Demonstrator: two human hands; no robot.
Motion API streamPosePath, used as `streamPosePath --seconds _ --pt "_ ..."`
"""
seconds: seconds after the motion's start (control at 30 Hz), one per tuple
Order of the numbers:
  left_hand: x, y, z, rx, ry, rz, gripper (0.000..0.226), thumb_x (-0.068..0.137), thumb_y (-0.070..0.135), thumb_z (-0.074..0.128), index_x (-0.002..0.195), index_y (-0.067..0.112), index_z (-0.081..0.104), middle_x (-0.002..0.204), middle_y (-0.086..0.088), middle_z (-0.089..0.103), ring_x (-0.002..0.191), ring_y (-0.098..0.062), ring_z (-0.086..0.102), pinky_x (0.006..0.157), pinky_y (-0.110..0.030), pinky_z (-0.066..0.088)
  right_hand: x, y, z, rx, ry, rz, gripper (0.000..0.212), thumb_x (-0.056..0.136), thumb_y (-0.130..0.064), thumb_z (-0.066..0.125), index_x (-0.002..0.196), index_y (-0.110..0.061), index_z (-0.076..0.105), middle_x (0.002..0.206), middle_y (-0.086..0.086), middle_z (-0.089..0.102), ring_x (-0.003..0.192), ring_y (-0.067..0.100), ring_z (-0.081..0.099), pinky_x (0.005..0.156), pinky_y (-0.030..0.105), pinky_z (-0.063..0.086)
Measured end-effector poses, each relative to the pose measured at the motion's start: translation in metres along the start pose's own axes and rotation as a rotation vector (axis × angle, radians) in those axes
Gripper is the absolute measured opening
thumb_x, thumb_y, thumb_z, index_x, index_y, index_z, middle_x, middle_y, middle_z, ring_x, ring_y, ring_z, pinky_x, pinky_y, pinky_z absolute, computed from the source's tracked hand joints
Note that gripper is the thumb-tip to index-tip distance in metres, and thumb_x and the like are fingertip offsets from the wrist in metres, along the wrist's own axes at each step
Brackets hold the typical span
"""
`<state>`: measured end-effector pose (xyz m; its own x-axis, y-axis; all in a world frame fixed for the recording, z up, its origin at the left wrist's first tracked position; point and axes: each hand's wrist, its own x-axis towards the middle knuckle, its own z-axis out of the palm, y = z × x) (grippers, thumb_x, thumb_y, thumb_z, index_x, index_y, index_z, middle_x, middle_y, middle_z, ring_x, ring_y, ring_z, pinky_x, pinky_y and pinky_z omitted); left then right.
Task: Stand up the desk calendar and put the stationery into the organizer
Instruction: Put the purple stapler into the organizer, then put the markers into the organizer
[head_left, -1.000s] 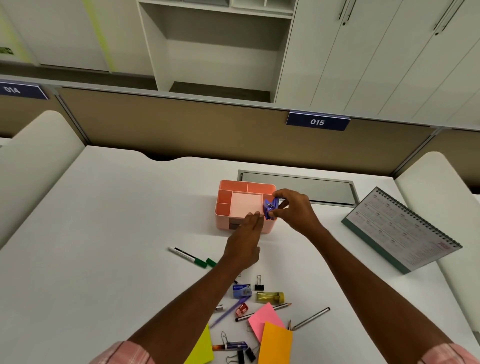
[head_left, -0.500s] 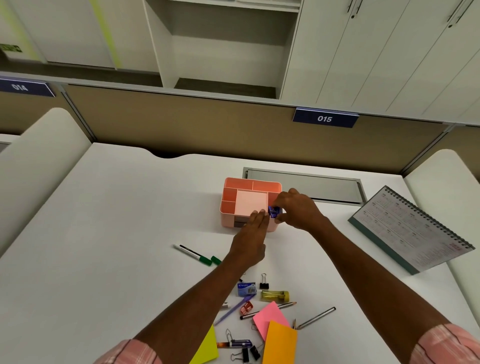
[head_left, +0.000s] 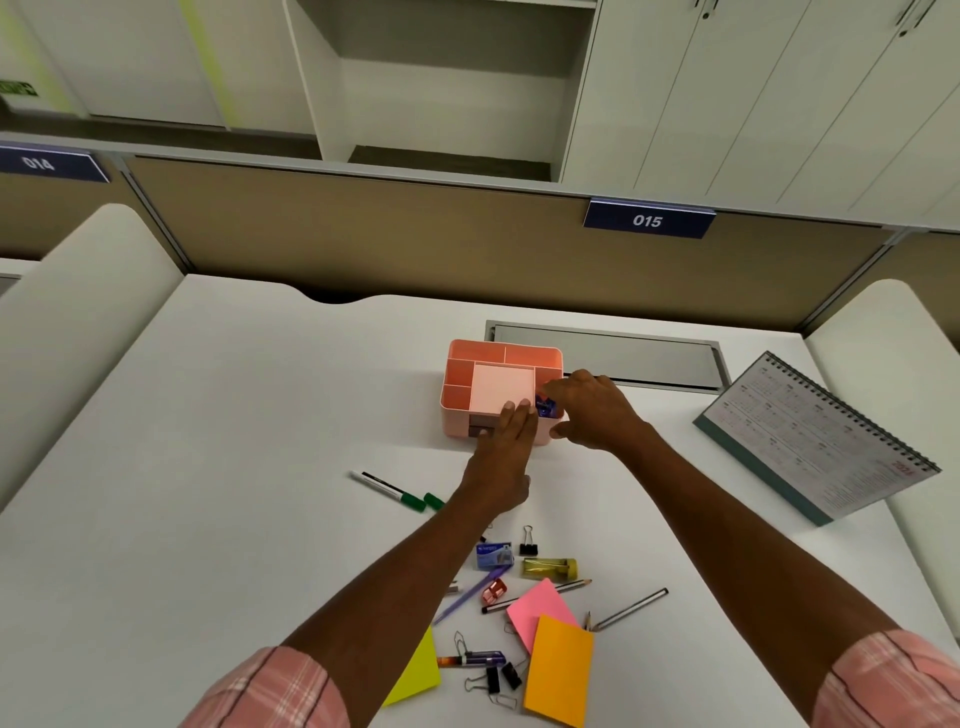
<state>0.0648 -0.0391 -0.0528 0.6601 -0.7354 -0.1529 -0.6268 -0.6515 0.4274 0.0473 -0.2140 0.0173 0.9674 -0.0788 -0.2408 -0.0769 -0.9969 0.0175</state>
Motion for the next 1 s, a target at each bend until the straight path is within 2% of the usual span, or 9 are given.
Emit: streamPosePath --seconds 0.2,0.37,0.43,0.57,0.73,0.87,0.93,1.0 --pt "0.001 -0.006 -0.005 -0.029 0.017 0.026 0.09 0.1 0.022 0.065 0.164 0.018 0.002 0.173 0.002 -0.004 0.159 -0.022 -0.007 0.127 -0.057 0.011 -0.011 -0.002 0.004 0.058 0.02 0.0 0.08 0.086 -0.035 0.081 0.153 -0.022 0.038 0.159 0.004 0.043 0.147 0.031 0.037 0.116 0.049 0.035" --pt "-0.028 0.0 0.007 -0.199 0.196 0.062 0.077 0.102 0.022 0.061 0.164 0.017 0.015 0.172 0.002 0.009 0.16 -0.018 0.003 0.128 -0.045 0.011 -0.026 -0.01 0.008 0.176 0.201 0.012 0.083 0.084 -0.029 0.083 0.153 -0.019 0.038 0.161 0.006 0.039 0.149 0.032 0.034 0.119 0.05 0.032" --pt "-0.046 0.005 0.016 -0.255 0.235 0.085 0.074 0.102 0.022 0.06 0.163 0.019 0.02 0.171 0.001 0.015 0.159 -0.018 0.007 0.127 -0.042 0.014 -0.036 -0.017 0.016 0.247 0.265 0.027 0.082 0.084 -0.03 0.083 0.153 -0.019 0.039 0.16 0.007 0.041 0.147 0.033 0.037 0.117 0.05 0.035" --pt "-0.084 0.006 0.043 -0.339 0.218 0.074 0.069 0.101 0.02 0.057 0.162 0.02 0.025 0.169 0.002 0.022 0.159 -0.017 0.01 0.129 -0.045 0.014 -0.066 -0.04 0.04 0.418 0.34 0.058 0.076 0.088 -0.029 0.079 0.153 -0.019 0.042 0.159 0.008 0.042 0.145 0.03 0.041 0.113 0.046 0.045" --pt "-0.123 0.003 0.057 -0.449 0.245 -0.027 0.062 0.099 0.015 0.062 0.156 0.023 0.039 0.162 0.006 0.038 0.156 -0.012 0.02 0.126 -0.038 0.027 -0.098 -0.082 0.076 0.606 0.266 0.086 0.048 0.098 -0.03 0.066 0.144 -0.022 0.055 0.152 0.001 0.051 0.141 0.02 0.045 0.114 0.036 0.041" --pt "-0.142 -0.026 0.057 -0.413 0.243 -0.056 0.04 0.096 0.02 0.067 0.135 0.025 0.062 0.146 0.005 0.059 0.15 -0.013 0.035 0.118 -0.034 0.038 -0.103 -0.106 0.104 0.621 0.221 0.079 0.039 0.097 -0.031 0.066 0.135 -0.022 0.062 0.139 -0.002 0.059 0.128 0.018 0.054 0.103 0.03 0.046" --pt "-0.147 -0.043 0.05 -0.364 0.293 -0.109 0.03 0.095 0.02 0.067 0.124 0.025 0.067 0.131 0.004 0.068 0.133 -0.015 0.055 0.108 -0.032 0.048 -0.096 -0.117 0.108 0.605 0.188 0.068 0.038 0.097 -0.029 0.065 0.134 -0.021 0.063 0.136 -0.002 0.061 0.125 0.019 0.055 0.1 0.031 0.047" --pt "-0.148 -0.06 0.035 -0.3 0.368 -0.238 0.024 0.094 0.019 0.066 0.117 0.025 0.069 0.122 0.005 0.068 0.116 -0.016 0.062 0.097 -0.032 0.051 -0.086 -0.131 0.107 0.594 0.152 0.052 0.036 0.097 -0.026 0.064 0.133 -0.02 0.063 0.134 0.0 0.062 0.124 0.021 0.054 0.099 0.035 0.048"
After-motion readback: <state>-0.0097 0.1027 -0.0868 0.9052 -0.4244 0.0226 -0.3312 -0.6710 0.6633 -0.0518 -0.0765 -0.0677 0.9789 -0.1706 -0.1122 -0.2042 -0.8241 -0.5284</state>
